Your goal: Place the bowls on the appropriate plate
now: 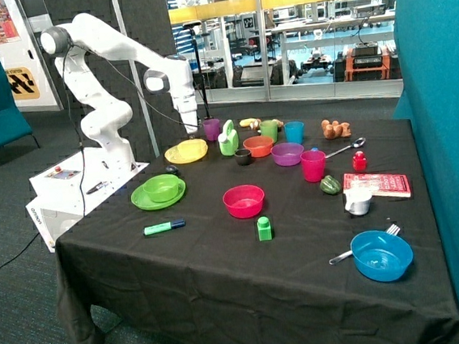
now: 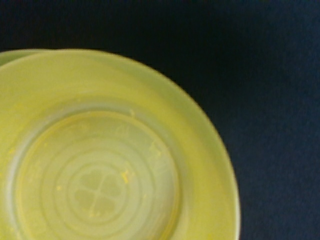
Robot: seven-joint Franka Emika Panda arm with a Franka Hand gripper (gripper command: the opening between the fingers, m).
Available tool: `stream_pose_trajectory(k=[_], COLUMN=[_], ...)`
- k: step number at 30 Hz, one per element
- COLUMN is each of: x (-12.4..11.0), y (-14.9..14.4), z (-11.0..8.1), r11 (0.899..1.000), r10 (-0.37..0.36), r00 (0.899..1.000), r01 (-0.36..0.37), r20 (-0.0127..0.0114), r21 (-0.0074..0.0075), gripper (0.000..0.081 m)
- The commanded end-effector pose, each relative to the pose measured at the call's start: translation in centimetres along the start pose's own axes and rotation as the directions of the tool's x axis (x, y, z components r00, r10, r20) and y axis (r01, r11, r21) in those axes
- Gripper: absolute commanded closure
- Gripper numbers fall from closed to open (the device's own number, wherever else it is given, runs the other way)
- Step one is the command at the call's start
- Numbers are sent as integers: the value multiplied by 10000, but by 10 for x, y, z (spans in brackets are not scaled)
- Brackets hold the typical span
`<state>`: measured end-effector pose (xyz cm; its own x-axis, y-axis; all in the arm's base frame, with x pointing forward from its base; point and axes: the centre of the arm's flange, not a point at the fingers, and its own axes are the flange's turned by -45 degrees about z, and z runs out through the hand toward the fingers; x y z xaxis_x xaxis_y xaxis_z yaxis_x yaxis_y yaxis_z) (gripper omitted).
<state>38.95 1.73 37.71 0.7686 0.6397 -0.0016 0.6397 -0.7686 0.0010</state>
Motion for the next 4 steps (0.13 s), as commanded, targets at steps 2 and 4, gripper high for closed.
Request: stream_pose_trajectory(k=[2,4], x=[18,22], y=[6,5], z=[-5,-6], r11=[9995,9993], r10=[-315,-376], r00=[9995,9993], r01=[315,376], r20=[-17,-17], r21=[9,9], gripper=[327,332])
